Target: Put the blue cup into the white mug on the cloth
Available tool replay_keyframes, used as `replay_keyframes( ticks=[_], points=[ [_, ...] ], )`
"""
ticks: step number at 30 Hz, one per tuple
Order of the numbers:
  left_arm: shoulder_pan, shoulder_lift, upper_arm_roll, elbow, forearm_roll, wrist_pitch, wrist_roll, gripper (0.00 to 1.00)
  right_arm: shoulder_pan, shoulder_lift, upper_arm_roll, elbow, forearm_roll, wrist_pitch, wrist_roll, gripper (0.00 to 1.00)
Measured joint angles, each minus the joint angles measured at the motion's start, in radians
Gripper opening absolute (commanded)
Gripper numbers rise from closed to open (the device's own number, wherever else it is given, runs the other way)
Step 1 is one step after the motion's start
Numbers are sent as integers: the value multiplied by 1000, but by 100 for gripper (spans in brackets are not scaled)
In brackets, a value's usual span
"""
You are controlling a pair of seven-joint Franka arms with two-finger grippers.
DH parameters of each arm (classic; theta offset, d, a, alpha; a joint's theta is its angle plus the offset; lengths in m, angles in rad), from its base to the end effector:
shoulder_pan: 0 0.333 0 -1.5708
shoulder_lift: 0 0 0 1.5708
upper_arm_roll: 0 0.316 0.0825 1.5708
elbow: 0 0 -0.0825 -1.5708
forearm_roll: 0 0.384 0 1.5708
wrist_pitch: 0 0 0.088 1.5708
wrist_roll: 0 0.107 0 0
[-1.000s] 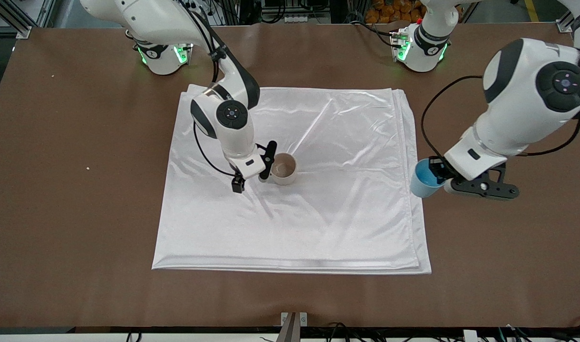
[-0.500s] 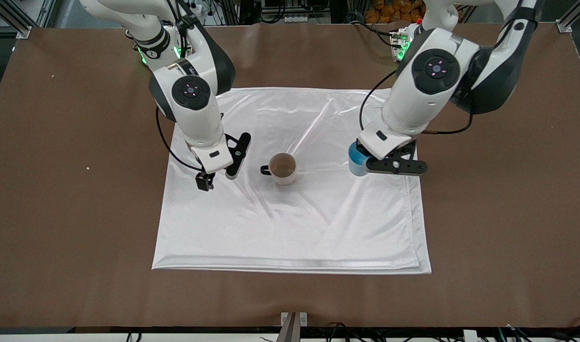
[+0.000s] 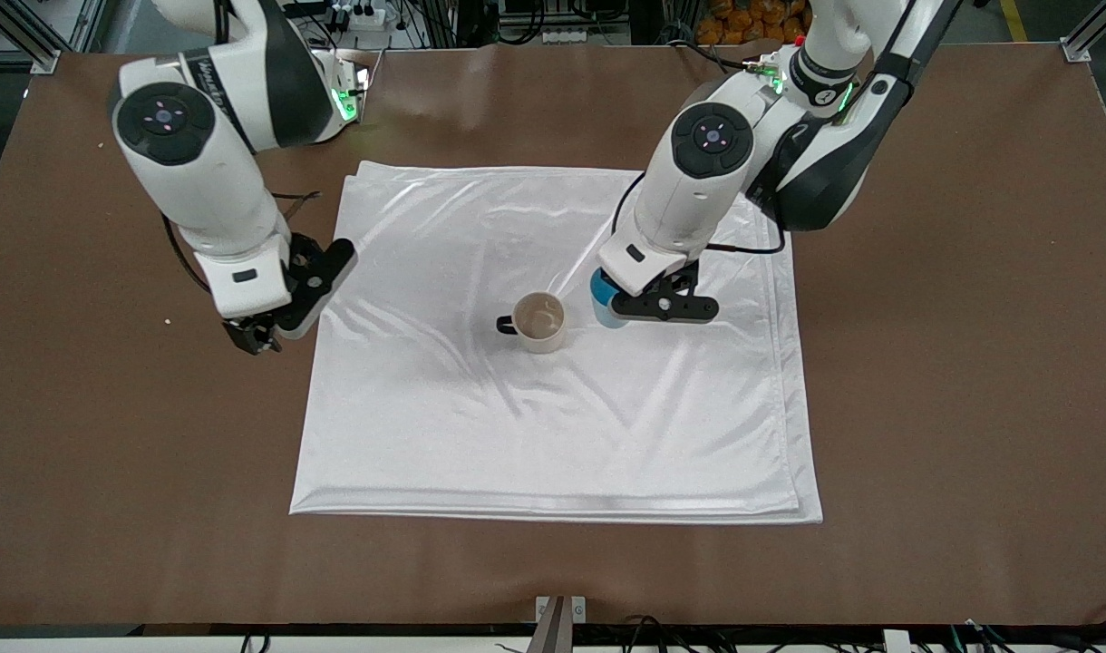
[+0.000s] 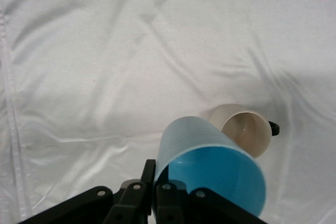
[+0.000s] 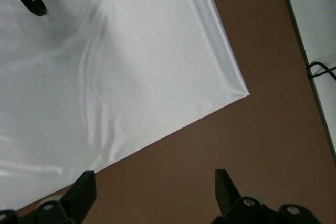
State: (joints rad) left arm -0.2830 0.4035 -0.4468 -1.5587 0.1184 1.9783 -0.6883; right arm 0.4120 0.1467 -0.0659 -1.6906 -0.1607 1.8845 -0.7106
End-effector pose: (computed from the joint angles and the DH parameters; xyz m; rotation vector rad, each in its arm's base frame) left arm 0.5319 -0.4129 0.4373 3.0586 -0.0753 0.0062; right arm 0.5801 0.1988 0.5105 2.5309 1.5581 0.0251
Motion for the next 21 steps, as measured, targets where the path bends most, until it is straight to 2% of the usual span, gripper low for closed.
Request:
replay_keyframes(
  ticks=[9,21],
  points=[
    [-65,97,2,0,48,92,-114,0,-72,-16,-2,97,0,-167,0,100],
    [-157,158,9,3,52,186,-216,0,-150,-15,-2,192,4,-269,6,100]
  ],
)
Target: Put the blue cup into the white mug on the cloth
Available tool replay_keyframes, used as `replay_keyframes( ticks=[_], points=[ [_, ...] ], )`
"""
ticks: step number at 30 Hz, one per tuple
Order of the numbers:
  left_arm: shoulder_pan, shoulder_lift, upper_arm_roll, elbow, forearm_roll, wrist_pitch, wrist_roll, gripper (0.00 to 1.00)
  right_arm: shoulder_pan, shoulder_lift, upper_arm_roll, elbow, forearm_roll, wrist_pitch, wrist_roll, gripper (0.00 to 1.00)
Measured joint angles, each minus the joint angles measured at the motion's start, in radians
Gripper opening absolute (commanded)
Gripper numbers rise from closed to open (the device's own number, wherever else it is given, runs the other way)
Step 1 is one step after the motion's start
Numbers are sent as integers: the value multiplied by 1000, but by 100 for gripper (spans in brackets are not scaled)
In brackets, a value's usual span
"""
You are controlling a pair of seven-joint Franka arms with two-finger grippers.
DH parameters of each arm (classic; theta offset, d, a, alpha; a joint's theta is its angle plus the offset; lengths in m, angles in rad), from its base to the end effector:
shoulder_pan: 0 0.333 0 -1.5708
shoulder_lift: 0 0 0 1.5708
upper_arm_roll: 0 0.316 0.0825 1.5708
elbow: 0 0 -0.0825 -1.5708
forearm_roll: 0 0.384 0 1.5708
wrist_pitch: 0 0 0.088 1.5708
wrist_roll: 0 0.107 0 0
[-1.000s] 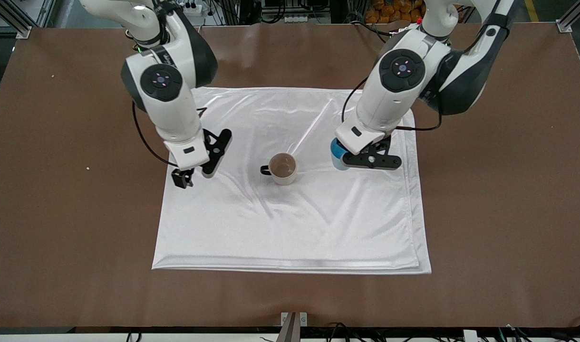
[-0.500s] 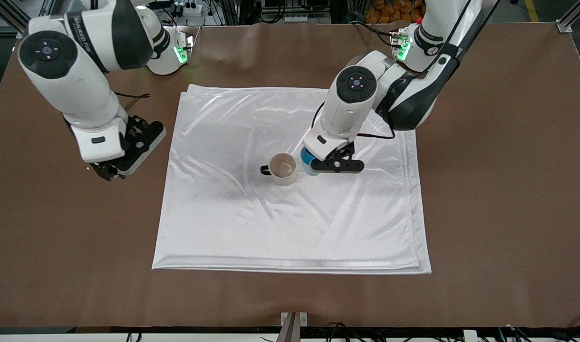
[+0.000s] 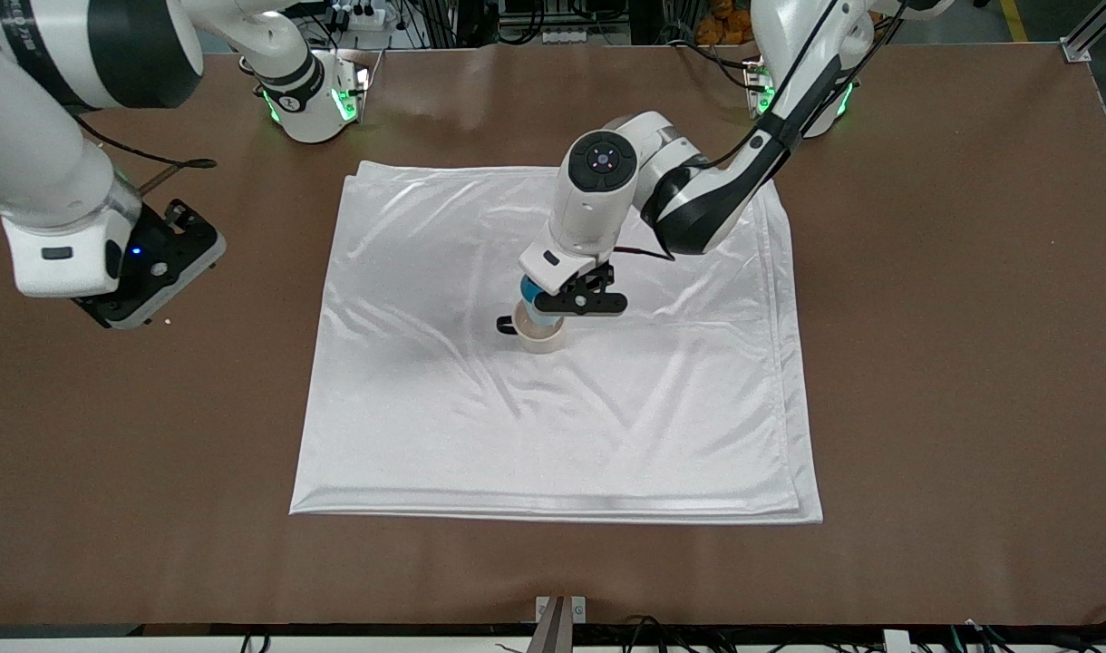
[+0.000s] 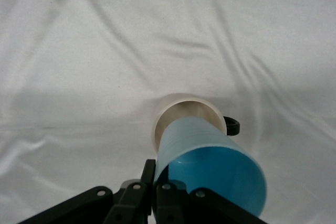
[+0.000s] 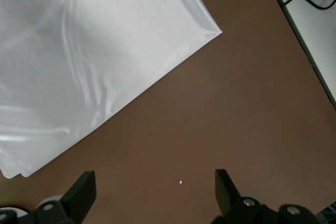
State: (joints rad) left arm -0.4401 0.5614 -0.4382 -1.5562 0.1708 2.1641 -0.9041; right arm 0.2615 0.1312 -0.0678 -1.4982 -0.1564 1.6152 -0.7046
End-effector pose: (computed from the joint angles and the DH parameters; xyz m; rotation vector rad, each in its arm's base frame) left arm 0.4885 -0.5041 0.3537 3.0129 0.0122 0.0043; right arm 0.5892 0.1019 0.5887 2.6827 1.3073 -0.0824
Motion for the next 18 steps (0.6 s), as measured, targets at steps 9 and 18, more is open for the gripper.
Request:
replay_keyframes(
  ticks=[9,18],
  points=[
    [-9,31,4,5,15,17,0,0,-102,3,-1,9,89,1,113,100],
    [-36,65,17,17,25,21,-1,0,-124,3,-1,15,102,-8,365,100]
  ],
)
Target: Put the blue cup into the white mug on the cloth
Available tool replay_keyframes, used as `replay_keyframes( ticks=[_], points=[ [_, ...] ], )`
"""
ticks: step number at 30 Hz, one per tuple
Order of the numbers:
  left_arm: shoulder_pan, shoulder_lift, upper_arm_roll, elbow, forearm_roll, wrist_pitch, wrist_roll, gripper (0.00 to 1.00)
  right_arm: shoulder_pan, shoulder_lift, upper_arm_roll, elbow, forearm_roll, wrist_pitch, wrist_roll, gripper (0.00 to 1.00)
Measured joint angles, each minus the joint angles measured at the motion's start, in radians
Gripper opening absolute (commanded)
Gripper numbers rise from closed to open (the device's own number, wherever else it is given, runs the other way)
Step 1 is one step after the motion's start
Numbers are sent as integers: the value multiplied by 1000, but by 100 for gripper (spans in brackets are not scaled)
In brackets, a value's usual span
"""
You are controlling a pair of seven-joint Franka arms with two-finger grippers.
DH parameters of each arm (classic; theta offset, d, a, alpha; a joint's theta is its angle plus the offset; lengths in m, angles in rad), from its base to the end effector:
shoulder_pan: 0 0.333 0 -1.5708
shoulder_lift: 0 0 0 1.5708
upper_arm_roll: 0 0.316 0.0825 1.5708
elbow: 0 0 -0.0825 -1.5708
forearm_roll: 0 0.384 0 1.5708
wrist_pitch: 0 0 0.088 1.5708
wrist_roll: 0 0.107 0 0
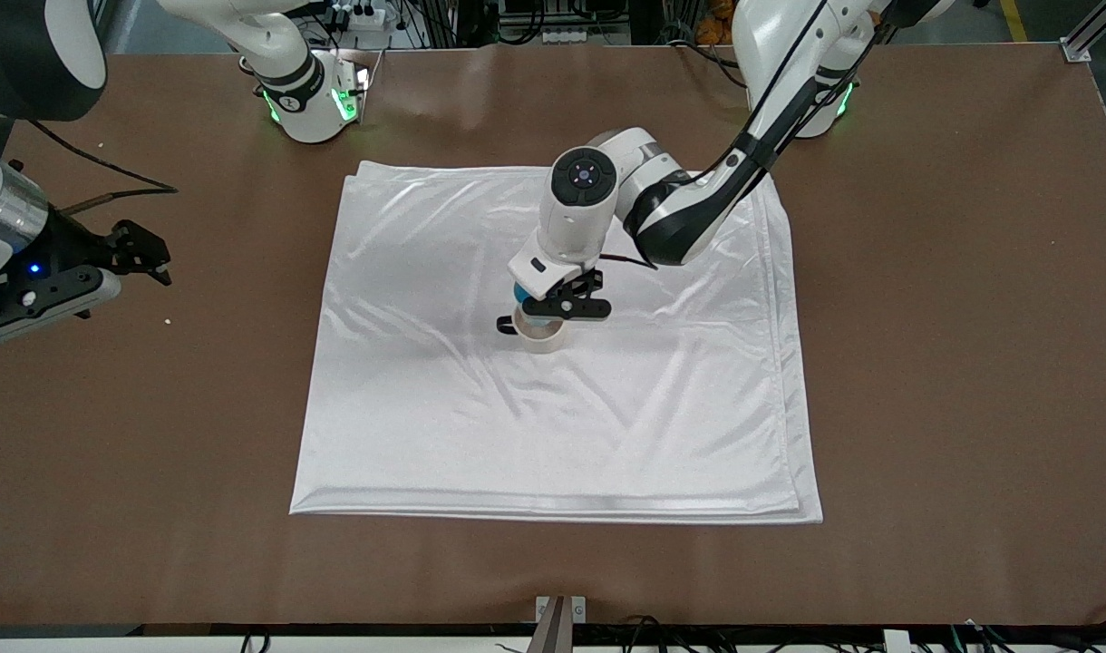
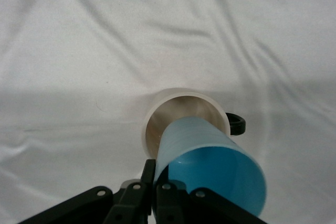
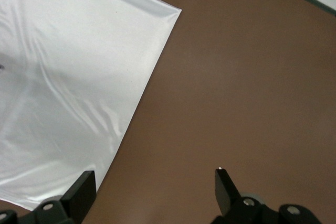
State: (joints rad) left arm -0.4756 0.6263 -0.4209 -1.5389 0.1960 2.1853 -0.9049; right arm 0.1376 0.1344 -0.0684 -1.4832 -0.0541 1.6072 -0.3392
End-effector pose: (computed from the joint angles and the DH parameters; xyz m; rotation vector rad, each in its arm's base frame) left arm 0.4840 -0.5169 0.3182 3.0338 -0.0277 -0.0159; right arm 0.5971 0.0385 0.5920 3.0153 0.6288 -0.0285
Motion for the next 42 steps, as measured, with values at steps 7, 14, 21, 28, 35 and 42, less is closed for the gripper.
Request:
replay_keyframes(
  ticks=[7,14,21,28,35,42],
  points=[
    [-17,15,34,3,1,6,0,0,-11,-11,-4,17,0,-18,144,100],
    [-22,28,39,11,2,15,0,88,-58,-61,-21,25,0,-38,196,100],
    [-29,31,40,29,2,18,0,100,-98,-124,-30,0,0,-85,219,100],
    [-35,21,64,76,8,17,0,100,-105,-168,-31,-59,0,-86,297,100],
    [-14,-57,111,104,10,-18,0,100,-170,-182,23,-81,0,-83,313,100],
    [61,-169,131,106,13,-108,31,100,-247,-182,97,-83,0,-81,315,100]
  ],
)
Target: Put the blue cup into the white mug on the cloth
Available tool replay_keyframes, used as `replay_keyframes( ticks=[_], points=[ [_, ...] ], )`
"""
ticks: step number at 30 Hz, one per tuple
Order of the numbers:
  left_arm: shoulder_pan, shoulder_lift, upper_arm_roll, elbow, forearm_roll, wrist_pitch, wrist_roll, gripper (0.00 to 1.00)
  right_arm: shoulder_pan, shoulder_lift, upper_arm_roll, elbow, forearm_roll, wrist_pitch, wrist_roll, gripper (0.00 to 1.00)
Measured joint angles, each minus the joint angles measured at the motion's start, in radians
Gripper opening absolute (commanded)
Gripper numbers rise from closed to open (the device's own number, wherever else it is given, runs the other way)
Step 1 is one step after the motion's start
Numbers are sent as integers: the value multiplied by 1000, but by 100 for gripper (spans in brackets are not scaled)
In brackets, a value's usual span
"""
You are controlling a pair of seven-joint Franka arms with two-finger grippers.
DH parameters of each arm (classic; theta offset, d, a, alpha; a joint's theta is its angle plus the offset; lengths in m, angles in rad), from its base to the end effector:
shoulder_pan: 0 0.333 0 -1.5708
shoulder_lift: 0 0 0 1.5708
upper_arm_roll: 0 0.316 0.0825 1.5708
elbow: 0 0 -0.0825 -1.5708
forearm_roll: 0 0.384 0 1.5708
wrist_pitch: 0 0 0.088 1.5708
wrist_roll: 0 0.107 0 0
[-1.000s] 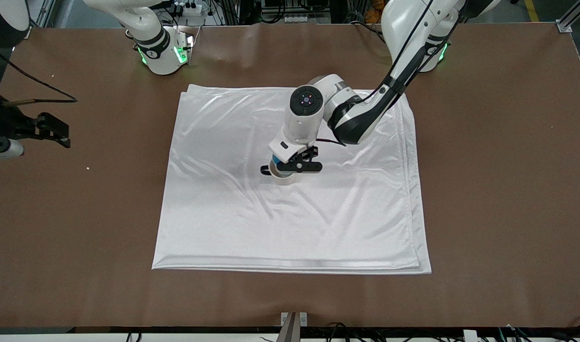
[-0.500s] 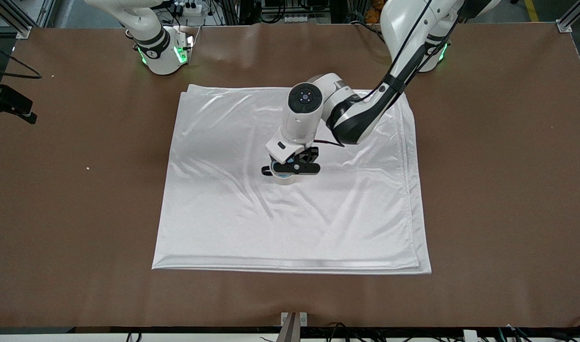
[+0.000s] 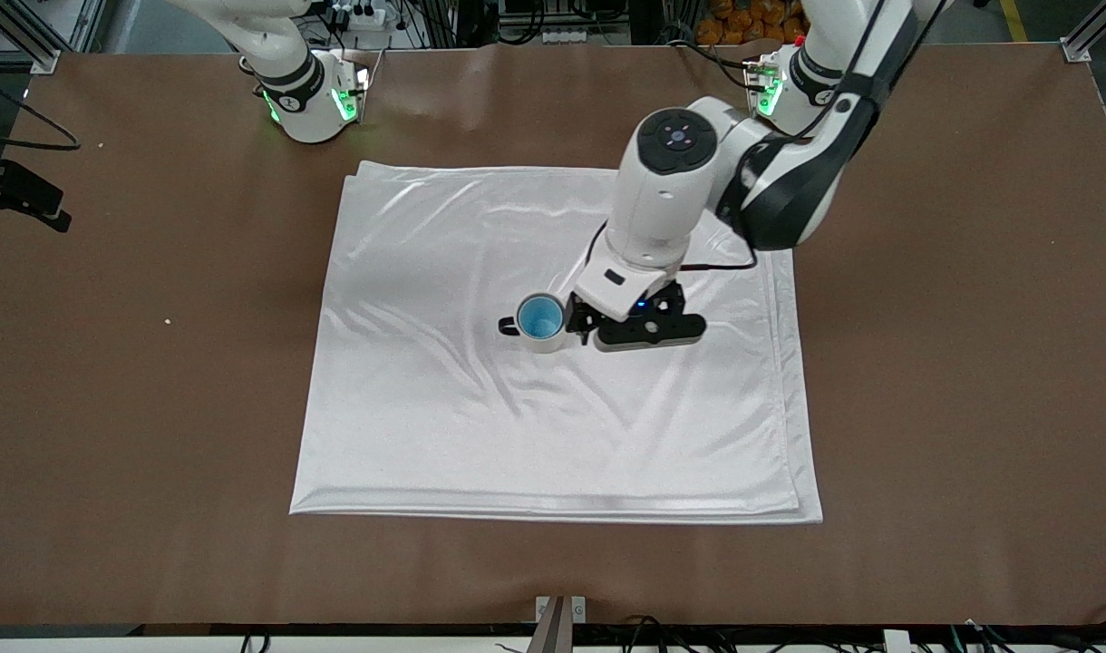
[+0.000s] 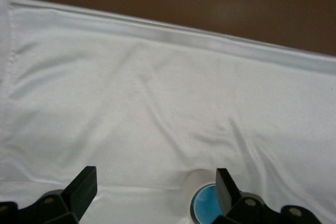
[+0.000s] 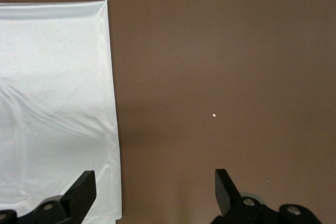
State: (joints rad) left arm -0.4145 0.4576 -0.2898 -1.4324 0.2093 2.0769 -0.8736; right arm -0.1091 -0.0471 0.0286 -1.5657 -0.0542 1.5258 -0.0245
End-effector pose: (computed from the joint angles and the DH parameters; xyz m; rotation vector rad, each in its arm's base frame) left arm 0.5697 -0.4225 0.4596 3.0237 0.1938 0.2962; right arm 0.5333 -0.0486 0.6488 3.0845 -0.0905 0.0066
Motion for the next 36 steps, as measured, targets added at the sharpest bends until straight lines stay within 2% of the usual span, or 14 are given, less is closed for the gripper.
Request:
replay_keyframes(
  ticks=[10,19,28,36],
  points=[
    [152,-118,4,-1,0,-105,202,100,-1,0,11,0,8,1,1,100],
    [289,-173,5,-1,0,-190,377,100,0,2,19,0,13,2,24,100],
    [387,-227,4,-1,-2,-268,456,100,5,2,22,0,13,2,33,100],
    [472,-254,4,-3,-94,-293,516,100,5,2,24,0,13,2,34,100]
  ],
)
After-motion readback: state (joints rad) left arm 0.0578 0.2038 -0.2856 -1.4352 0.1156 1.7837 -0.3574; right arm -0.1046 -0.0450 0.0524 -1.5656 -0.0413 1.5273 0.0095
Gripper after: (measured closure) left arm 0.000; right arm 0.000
